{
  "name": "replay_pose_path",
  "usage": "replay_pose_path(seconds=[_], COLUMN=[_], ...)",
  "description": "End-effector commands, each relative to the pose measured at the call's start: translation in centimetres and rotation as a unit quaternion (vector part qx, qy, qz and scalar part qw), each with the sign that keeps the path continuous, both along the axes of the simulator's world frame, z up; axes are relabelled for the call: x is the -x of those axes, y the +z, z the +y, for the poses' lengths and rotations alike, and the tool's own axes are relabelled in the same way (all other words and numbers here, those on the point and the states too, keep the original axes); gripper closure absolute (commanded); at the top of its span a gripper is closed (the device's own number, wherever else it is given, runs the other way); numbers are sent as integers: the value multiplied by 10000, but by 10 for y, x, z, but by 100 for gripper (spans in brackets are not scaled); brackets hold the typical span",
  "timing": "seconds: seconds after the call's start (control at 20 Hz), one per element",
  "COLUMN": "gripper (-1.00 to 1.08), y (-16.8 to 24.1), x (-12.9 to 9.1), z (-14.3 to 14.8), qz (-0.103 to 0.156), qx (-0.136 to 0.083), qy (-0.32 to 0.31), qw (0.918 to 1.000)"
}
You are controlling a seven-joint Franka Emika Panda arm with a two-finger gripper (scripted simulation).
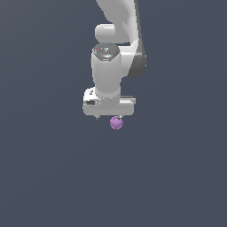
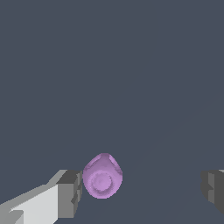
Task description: Pick up the object and move it to a goal position.
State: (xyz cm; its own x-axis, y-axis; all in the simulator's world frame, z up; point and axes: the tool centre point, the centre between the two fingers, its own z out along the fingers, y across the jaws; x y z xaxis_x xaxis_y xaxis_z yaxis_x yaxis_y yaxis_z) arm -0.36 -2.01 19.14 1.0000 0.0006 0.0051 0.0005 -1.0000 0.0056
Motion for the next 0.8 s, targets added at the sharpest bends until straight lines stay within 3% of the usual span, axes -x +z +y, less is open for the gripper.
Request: replay_pose_path(seconds=[0.0, 0.75], gripper=[-92, -92], y=[0, 0], x=[0, 2], z=[0, -19], qz=[0, 23], qx=[0, 69], qy=[0, -94], qw=[10000, 9999])
